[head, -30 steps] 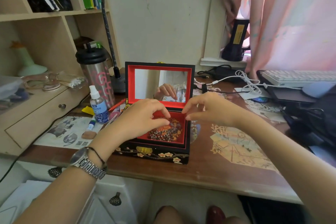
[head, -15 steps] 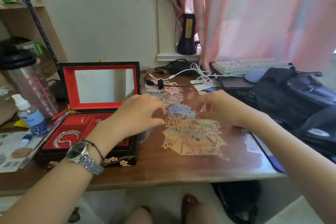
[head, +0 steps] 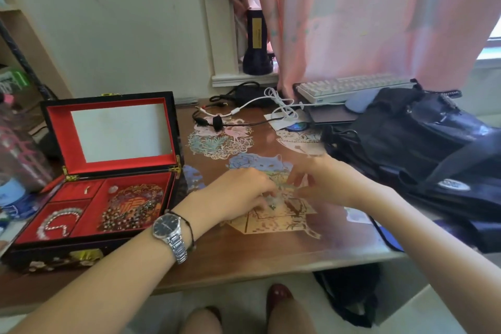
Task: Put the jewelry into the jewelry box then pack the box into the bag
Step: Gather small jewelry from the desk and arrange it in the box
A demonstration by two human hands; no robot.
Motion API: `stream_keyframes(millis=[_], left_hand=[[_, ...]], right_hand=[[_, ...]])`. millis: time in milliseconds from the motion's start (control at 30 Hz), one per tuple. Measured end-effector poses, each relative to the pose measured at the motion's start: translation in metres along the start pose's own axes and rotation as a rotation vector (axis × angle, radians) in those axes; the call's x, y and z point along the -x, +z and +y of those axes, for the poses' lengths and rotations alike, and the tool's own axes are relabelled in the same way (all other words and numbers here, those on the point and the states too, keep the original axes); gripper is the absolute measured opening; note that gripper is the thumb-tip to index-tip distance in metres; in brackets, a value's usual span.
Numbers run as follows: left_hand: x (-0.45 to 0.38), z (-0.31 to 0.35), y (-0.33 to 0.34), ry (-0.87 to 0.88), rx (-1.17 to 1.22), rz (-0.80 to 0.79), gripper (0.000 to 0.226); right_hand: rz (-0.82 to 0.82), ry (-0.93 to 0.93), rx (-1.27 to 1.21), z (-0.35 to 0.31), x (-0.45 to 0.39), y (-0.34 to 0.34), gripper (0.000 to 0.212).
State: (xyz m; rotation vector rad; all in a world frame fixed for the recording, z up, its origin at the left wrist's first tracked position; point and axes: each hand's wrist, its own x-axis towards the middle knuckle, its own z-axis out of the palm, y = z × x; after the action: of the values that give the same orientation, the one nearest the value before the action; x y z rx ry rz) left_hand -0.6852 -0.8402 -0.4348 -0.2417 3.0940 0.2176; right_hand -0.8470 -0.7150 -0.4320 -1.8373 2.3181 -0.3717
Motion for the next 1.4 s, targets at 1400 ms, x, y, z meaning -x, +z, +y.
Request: stream_keyframes(millis=[1400], left_hand=[[0.043, -0.030, -0.028, -0.068, 0.311, 0.181, 0.011]], right_hand=[[-0.053, -0.082, -0.098, -0.031, -0.011, 0.025, 0.006]])
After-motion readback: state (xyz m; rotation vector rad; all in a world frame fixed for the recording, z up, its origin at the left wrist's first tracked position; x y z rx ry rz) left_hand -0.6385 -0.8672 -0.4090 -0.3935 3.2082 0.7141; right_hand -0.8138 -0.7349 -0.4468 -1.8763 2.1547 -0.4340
